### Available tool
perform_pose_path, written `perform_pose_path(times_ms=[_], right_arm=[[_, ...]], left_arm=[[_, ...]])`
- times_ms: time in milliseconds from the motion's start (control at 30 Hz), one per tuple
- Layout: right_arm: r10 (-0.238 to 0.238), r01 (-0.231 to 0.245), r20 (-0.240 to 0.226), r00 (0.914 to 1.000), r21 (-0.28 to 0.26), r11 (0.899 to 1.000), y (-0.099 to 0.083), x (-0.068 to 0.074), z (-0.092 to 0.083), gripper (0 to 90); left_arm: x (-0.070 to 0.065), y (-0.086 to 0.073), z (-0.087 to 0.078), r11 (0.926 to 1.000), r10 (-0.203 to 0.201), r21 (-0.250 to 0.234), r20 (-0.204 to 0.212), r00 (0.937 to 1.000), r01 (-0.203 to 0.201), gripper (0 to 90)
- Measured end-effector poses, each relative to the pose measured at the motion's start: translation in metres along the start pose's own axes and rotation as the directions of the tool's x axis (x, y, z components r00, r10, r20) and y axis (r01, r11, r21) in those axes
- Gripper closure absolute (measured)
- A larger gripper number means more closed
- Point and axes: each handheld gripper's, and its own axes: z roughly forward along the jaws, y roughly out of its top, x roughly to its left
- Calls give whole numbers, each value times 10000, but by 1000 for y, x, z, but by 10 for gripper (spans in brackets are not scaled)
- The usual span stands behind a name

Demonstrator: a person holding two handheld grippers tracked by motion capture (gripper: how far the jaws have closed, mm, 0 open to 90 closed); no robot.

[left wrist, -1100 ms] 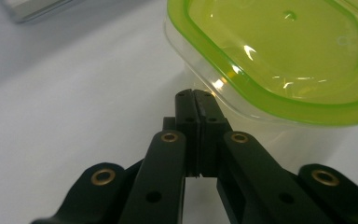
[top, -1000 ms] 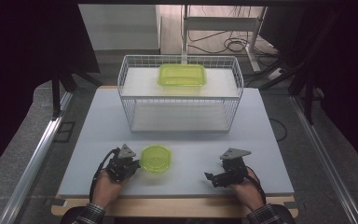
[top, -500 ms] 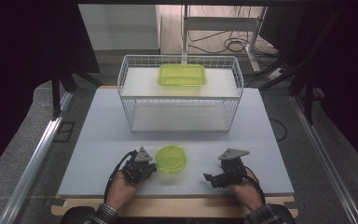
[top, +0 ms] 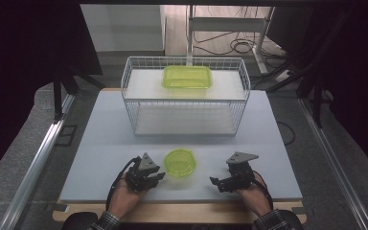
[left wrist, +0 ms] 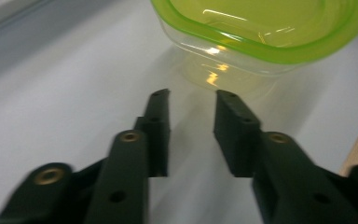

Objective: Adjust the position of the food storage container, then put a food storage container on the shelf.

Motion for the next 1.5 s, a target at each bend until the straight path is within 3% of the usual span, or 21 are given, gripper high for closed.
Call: perform_pose_path(times_ms=[167,333,433,533,700,933,1200,1333,1500], right_arm=[[8,-8,26,10000,-79,10000,0,0,-1,37],[4,-4,31,10000,-94,10000,0,0,-1,36],[24,-24,17,10000,-83,10000,0,0,-1,37],[53,-53,-4,10000,-76,10000,1,0,-1,37],[73,-73,-13,10000,-34,10000,0,0,0,36],[526,-526,-39,9986,-264,9983,1,-1,-1,8],[1184,-1213,-482,9918,-641,9905,10,-6,-6,25],[1187,-1232,-756,9900,-586,9906,18,-7,-4,39],[1276,-1297,-1060,9861,-128,9915,29,-6,2,31]], left_arm=[[1,-5,-13,9996,-36,-286,-285,9996,28,407],[3,-13,-20,9986,-159,-522,-826,9965,116,170],[2,-20,-21,9977,-245,-648,-749,9969,197,65],[0,-26,-22,9986,58,-514,-882,9961,-103,34],[-1,-31,-21,9984,284,-471,-634,9976,-314,7],[2,-34,-23,9980,112,-610,-544,9985,-145,0],[0,-37,-24,9997,250,-17,-686,9973,-252,2],[0,-39,-25,9998,179,74,-789,9967,-174,4],[3,-39,-27,9999,102,89,-803,9967,-95,8]])
